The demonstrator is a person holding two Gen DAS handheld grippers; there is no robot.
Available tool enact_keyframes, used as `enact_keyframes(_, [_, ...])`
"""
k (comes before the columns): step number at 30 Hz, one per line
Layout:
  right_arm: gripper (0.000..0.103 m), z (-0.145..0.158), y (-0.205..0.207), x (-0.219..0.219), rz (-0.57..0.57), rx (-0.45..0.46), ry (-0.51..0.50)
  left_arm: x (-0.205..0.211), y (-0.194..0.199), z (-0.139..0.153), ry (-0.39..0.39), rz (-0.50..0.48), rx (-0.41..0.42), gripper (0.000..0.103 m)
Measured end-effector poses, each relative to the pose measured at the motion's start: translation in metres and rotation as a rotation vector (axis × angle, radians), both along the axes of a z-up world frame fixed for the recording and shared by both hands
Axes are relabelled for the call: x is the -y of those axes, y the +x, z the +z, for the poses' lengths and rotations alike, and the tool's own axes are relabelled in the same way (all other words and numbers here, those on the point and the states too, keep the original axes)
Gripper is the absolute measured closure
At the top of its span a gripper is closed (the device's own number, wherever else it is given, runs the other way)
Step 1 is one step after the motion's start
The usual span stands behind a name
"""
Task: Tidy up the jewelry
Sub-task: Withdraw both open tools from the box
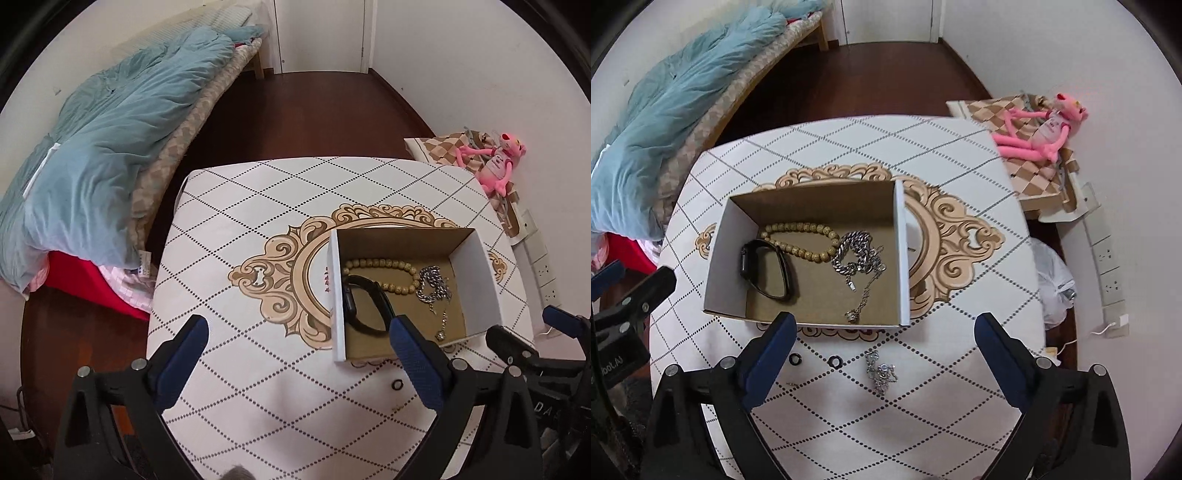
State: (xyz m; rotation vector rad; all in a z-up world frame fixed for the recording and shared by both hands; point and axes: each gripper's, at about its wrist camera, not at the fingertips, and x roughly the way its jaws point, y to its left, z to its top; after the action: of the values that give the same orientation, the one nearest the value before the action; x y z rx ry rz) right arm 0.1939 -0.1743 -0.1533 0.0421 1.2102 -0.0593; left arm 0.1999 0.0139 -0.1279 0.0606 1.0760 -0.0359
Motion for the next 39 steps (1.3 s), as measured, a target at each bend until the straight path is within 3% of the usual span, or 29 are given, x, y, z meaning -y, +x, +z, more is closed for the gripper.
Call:
enact_keyframes(15, [0.005, 0.081, -0.059, -0.001, -0.017, 0.193, -0.048, 0.002, -0.053, 0.046, -0.013, 0.012, 0.057, 0.003])
enact_keyframes(26, [0.005, 0.113, -0.093, -0.003, -0.017, 0.247, -0.011, 0.000, -0.086, 0.082, -0.015, -0.002, 0.118, 0.003])
enact_keyframes(34, [0.005, 0.100, -0.096, 0.001, -0.031, 0.222, 0.018, -0.005, -0.086, 0.070, -0.022, 0.043, 0.105, 0.003])
enact_keyframes(39, [0.005, 0.048, -0.087, 0.011, -0.045, 0.129, 0.032, -0.009, -0.080, 0.031, 0.017, 0.082, 0.049, 0.003])
